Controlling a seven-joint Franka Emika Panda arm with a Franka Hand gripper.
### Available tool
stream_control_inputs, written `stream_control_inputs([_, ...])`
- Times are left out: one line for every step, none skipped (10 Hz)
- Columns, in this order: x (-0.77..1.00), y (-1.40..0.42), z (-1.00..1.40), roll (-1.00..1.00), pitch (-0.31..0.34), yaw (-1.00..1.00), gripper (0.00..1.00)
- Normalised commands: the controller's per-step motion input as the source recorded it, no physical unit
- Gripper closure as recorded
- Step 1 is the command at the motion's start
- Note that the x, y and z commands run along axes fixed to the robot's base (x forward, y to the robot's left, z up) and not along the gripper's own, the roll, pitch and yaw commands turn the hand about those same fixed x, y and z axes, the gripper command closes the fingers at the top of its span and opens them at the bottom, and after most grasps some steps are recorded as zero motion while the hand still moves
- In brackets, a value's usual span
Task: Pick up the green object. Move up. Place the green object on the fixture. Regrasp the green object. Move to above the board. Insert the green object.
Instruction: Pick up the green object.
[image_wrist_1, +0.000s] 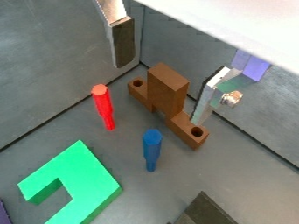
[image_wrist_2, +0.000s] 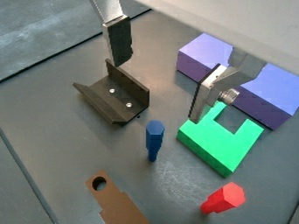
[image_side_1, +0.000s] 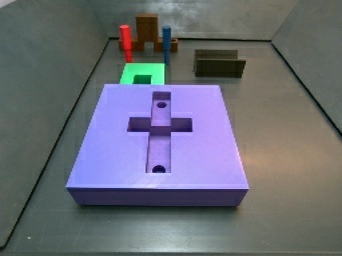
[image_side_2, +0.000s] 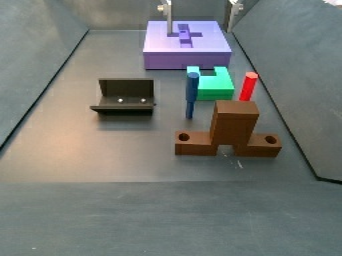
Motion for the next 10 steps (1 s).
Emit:
stream_control_inputs([0.0, -0.5, -0.15, -0.07, -0.01, 0.0, 0.0])
stream_control_inputs([0.0, -0.73, -0.33, -0.24, -0.084, 0.0, 0.0])
stream_control_inputs([0.0, -0.94, -0.46, -0.16, -0.08, 0.0, 0.0])
stream_control_inputs([0.0, -0.93, -0.57, -0.13, -0.066, 0.0, 0.0])
stream_control_inputs([0.1, -0.83, -0.81, -0.07, -0.027, 0.0, 0.0])
stream_control_inputs([0.07, -0.73, -0.89, 0.21, -0.027, 0.0, 0.0])
stream_control_inputs([0.0, -0.68, -0.68, 0.27, 0.0, 0.19, 0.0])
stream_control_inputs([0.0, -0.47, -0.46, 0.37, -0.003, 0.27, 0.0])
stream_control_inputs([-0.16, -0.25, -0.52, 0.02, -0.076, 0.07, 0.0])
stream_control_inputs([0.0, 0.0, -0.6, 0.06, -0.036, -0.08, 0.0])
